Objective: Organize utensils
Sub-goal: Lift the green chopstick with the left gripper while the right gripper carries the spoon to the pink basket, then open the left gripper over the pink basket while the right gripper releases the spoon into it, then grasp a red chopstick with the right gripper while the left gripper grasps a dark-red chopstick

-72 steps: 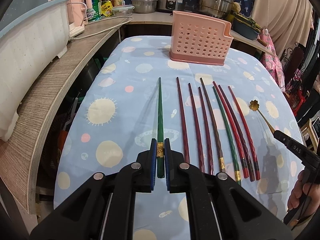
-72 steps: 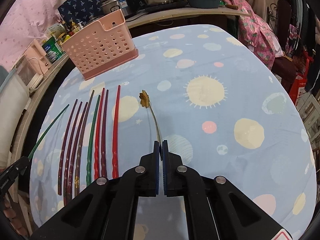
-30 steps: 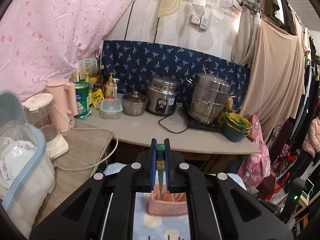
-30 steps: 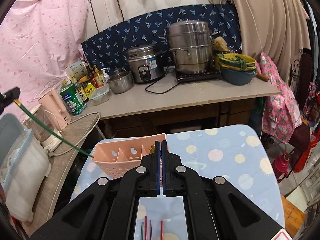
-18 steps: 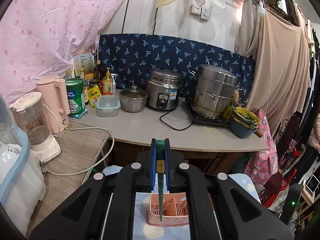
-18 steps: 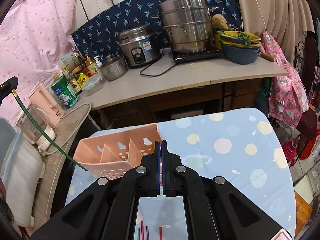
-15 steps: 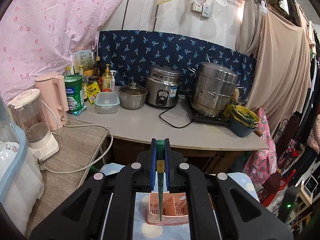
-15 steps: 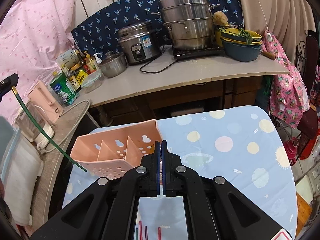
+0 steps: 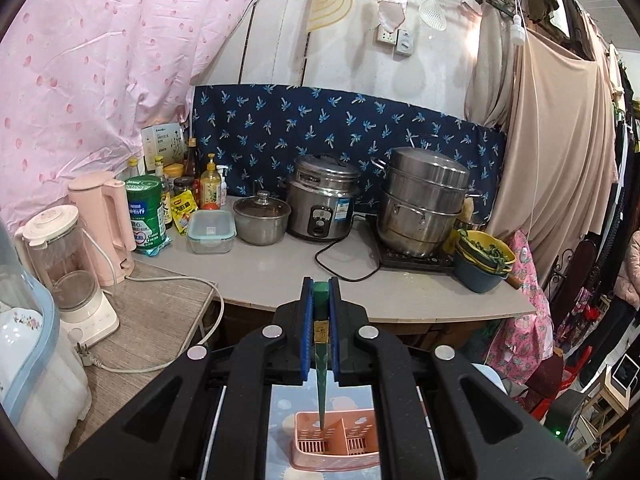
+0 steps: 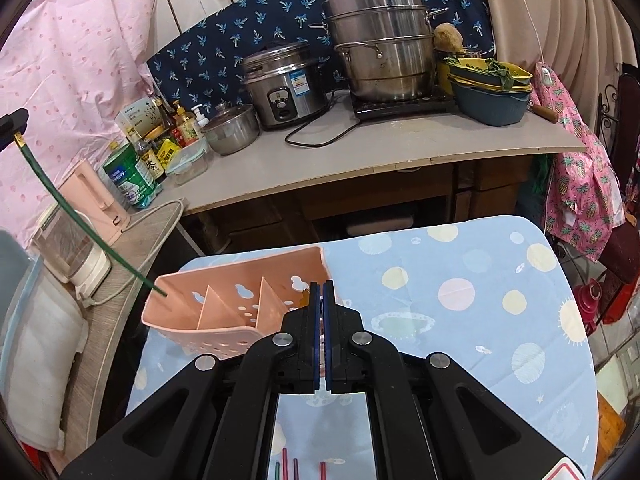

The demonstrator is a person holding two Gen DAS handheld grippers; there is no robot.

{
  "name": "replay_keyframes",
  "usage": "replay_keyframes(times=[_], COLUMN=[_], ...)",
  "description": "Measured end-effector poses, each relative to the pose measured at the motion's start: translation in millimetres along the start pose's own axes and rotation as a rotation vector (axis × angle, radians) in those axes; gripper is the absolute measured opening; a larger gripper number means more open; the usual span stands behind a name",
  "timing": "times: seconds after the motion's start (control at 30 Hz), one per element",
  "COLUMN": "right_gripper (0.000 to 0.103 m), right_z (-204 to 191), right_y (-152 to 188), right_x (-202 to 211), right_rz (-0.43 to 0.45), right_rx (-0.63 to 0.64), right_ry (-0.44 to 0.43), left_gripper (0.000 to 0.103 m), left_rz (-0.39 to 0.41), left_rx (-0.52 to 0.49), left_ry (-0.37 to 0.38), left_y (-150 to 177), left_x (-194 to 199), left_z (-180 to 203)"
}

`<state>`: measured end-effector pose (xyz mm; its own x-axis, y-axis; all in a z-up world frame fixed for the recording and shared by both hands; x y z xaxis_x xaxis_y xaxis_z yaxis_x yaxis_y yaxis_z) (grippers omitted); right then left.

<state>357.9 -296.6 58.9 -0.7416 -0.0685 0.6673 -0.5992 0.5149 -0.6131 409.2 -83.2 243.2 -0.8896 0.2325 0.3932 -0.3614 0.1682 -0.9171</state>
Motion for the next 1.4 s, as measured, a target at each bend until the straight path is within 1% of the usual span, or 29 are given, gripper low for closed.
replay_keyframes(times=[0.07, 0.13, 0.2, 0.27, 0.3, 0.33, 0.37, 0.4, 0.43, 0.57, 0.7, 0.9, 1.1, 1.2, 1.27, 1.4], right_gripper=[0.002, 0.002, 0.004, 0.006, 0.007, 0.011, 0.015, 0.017, 0.019, 0.024, 0.026, 0.026, 0.026, 0.026, 0.026, 0.026], right_z=[0.2, -0.2, -1.6, -3.2, -3.6, -3.4, -3.2, -3.3, -3.8, -6.8, -1.9, 15.8, 35.9, 46.7, 54.2, 64.9], right_y=[0.9, 2.3, 1.3, 0.4, -0.2, -1.2, -1.5, -0.9, 0.0, 12.3, 39.1, 94.8, 152.7, 184.1, 204.6, 238.7], right_x=[-3.0, -4.2, -0.3, 4.5, 7.1, 10.8, 15.1, 19.3, 24.8, 49.3, 68.2, 85.7, 100.8, 106.4, 108.4, 110.2], right_rz=[-0.009, -0.016, -0.006, 0.006, 0.013, 0.021, 0.028, 0.032, 0.037, 0.058, 0.047, 0.000, -0.037, -0.055, -0.077, -0.122], right_rx=[-0.001, 0.004, 0.001, 0.004, 0.004, 0.003, -0.002, -0.005, -0.002, 0.021, 0.025, 0.014, 0.032, 0.059, 0.062, 0.061], right_ry=[0.001, -0.005, -0.013, -0.018, -0.020, -0.021, -0.024, -0.030, -0.034, -0.036, -0.044, -0.029, 0.020, 0.061, 0.074, 0.088], left_gripper=[0.007, 0.007, 0.008, 0.013, 0.020, 0.030, 0.035, 0.040, 0.044, 0.045, 0.045, 0.045, 0.044, 0.044, 0.044, 0.044], left_rz=[-0.014, -0.053, -0.074, -0.087, -0.091, -0.092, -0.091, -0.089, -0.089, -0.114, -0.162, -0.261, -0.352, -0.392, -0.418, -0.455], left_rx=[0.005, 0.006, 0.001, 0.002, 0.006, 0.009, 0.010, 0.010, 0.010, 0.019, 0.000, 0.008, -0.003, -0.019, -0.017, -0.016], left_ry=[0.004, 0.020, 0.017, 0.015, 0.019, 0.016, 0.010, 0.006, 0.004, 0.012, 0.007, 0.015, 0.015, 0.011, 0.020, 0.036], left_y=[8.0, 21.9, 32.8, 41.1, 45.1, 48.6, 51.2, 54.7, 58.1, 79.3, 119.2, 194.3, 265.2, 294.0, 312.1, 337.4], left_x=[-7.2, -16.0, -19.0, -18.6, -17.3, -14.9, -12.8, -8.5, -4.4, 10.3, 26.6, 53.6, 82.0, 92.2, 99.3, 111.3], left_z=[-0.6, 0.3, 0.1, -0.9, -1.1, -1.8, -2.2, -2.9, -3.4, -4.3, -5.9, -10.3, -9.0, -4.2, -0.3, 7.1])
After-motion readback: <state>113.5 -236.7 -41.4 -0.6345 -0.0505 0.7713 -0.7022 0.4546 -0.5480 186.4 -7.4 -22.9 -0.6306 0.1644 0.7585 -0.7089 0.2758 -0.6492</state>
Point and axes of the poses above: each gripper's, at about its wrist camera, not at the fingertips, and x roughly against the way its jaws point, z to its right, y to its underside, the point moved 9 cm from there along -x, roughly the way its jaws point, and after that the axes turned 14 degrees about -x, right-handed, at the moved point
